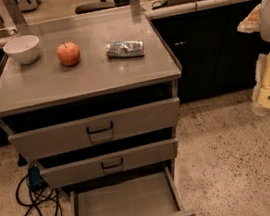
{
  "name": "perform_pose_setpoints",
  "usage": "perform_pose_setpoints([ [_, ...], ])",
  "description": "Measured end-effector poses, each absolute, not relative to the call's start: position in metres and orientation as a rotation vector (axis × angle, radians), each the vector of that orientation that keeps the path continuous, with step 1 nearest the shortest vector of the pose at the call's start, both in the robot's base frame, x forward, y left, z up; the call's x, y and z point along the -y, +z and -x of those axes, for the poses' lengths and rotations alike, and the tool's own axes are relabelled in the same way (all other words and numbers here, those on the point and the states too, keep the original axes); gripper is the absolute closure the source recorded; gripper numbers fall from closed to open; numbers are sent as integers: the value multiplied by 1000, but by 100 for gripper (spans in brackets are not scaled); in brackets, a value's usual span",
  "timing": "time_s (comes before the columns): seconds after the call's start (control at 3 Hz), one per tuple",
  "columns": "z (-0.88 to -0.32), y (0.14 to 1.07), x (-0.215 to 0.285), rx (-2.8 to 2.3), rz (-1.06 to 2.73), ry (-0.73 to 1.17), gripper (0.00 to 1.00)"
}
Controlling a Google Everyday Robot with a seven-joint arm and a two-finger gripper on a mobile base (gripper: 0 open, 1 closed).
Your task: Place redbull can into bottom drawer
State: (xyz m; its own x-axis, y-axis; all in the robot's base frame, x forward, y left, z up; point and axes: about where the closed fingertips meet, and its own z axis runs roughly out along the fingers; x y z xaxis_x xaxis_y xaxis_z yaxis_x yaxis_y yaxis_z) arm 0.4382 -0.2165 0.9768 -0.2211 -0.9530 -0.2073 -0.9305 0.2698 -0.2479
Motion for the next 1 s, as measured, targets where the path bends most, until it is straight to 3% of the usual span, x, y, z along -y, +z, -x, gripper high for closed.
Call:
perform_pose_setpoints([
  [0.67,-448,969,213,-2223,1760,-79,0],
  [1.0,-484,937,192,-2194,1895,-8,0],
])
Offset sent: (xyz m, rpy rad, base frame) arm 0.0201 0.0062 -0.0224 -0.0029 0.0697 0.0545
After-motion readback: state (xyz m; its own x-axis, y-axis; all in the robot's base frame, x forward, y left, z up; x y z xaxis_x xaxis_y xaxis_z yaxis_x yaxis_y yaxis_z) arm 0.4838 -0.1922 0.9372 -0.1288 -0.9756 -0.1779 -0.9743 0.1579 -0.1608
